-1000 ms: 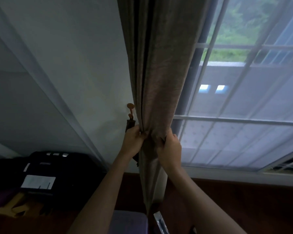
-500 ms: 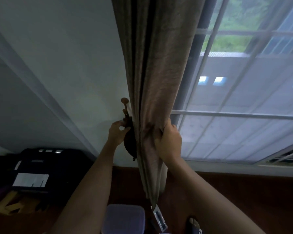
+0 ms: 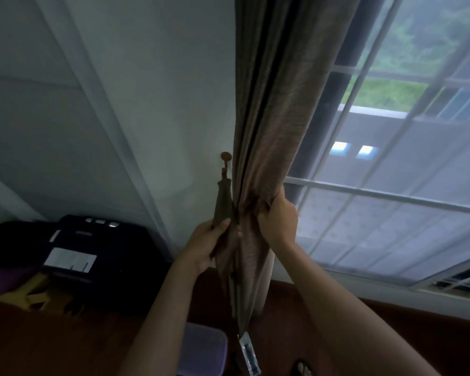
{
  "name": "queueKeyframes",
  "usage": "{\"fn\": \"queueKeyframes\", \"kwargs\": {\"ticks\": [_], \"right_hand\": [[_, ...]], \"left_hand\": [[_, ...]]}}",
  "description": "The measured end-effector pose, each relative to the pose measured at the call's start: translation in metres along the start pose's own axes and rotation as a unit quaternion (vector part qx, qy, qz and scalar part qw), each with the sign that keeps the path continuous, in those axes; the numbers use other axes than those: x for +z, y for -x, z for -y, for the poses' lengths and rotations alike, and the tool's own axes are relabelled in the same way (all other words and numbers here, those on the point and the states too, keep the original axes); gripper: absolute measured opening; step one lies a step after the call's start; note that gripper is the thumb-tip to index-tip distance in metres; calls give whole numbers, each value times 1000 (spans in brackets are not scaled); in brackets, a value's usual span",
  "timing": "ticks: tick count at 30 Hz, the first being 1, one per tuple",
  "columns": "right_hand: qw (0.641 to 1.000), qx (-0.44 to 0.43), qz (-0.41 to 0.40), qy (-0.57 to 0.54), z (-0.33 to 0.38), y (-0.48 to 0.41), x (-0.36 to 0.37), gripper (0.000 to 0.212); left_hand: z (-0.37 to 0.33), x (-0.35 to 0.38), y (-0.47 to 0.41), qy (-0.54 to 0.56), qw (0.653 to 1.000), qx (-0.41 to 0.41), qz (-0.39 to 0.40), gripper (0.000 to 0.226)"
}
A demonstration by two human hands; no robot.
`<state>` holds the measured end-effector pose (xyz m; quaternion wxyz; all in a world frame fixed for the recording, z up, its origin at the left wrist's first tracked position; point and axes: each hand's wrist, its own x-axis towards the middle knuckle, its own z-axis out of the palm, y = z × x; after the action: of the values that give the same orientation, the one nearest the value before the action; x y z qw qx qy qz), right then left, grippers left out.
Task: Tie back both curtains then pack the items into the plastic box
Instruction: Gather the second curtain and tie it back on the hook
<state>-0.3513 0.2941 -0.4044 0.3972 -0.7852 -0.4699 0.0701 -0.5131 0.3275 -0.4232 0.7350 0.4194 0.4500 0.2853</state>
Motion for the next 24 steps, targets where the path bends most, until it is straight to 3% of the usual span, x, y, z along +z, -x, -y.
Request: {"fn": "queueKeyframes", "kwargs": {"ticks": [5,15,19,24], "right_hand": [[998,18,44,-42,7,1,-4,45],[980,31,151,-126,3,3,-14,76],[978,16,172,-120,3,4,-14,80],[987,-9,149,-52,-1,5,-4,74]], "left_hand": [[10,25,6,43,999,-16,-19,26],[15,43,-5,110,993,-37,16,28],[17,46,-6,5,999,-16,-29,12],[24,46,-8,-94,994,16,-62,21]]}}
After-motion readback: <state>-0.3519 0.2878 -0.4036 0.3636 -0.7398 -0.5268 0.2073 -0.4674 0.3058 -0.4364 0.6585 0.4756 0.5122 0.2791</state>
